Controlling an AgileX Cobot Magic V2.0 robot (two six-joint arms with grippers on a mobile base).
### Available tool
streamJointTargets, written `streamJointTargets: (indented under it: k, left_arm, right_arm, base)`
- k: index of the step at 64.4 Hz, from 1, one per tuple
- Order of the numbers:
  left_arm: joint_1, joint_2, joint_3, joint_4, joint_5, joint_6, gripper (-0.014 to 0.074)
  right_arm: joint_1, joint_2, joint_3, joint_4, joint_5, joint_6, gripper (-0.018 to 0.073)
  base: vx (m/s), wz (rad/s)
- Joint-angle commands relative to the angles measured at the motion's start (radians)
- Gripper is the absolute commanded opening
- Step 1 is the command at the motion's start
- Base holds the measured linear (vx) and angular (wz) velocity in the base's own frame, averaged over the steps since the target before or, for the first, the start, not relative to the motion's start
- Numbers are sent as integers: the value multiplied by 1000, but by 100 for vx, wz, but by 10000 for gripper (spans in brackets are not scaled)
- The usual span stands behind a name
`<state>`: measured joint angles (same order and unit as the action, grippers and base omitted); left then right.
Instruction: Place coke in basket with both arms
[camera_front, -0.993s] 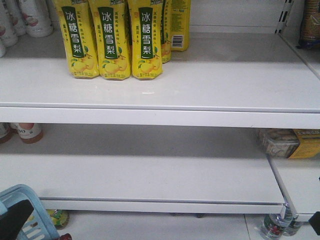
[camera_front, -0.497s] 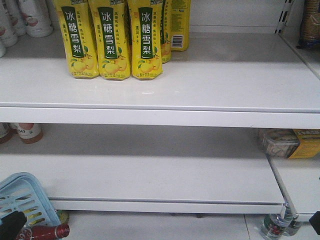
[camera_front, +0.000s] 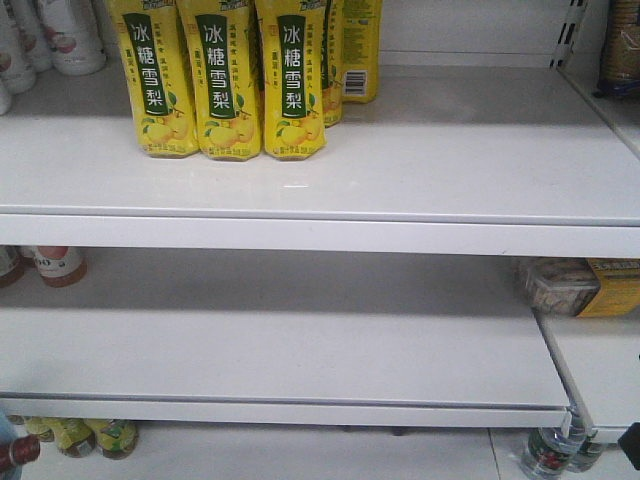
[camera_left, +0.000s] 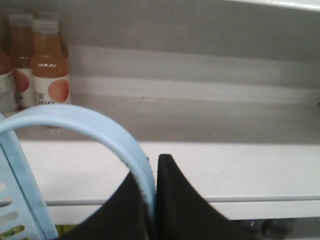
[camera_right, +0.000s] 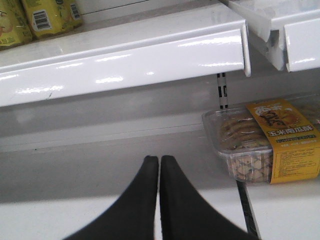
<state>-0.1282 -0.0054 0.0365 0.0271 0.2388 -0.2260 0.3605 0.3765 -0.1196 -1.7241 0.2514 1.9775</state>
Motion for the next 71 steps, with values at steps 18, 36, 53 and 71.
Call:
streamJointTargets:
  k: [18,36,53,71]
  left_arm:
    - [36,-14,3,26,-133,34,-6]
    - [36,-23,3,134,-135,52,-6]
    - [36,-23,3,119,-160,54,-6]
    - [36,-23,3,101,-207,60,-6]
  right_arm:
    - [-3,3,-26,-70,24,-8,-4]
    - [-3,3,-26,-70,24,-8,-4]
    - [-3,3,-26,-70,24,-8,-4]
    - [-3,3,-26,-70,24,-8,-4]
  base:
    - [0,0]
    - [0,0]
    - [0,0]
    - [0,0]
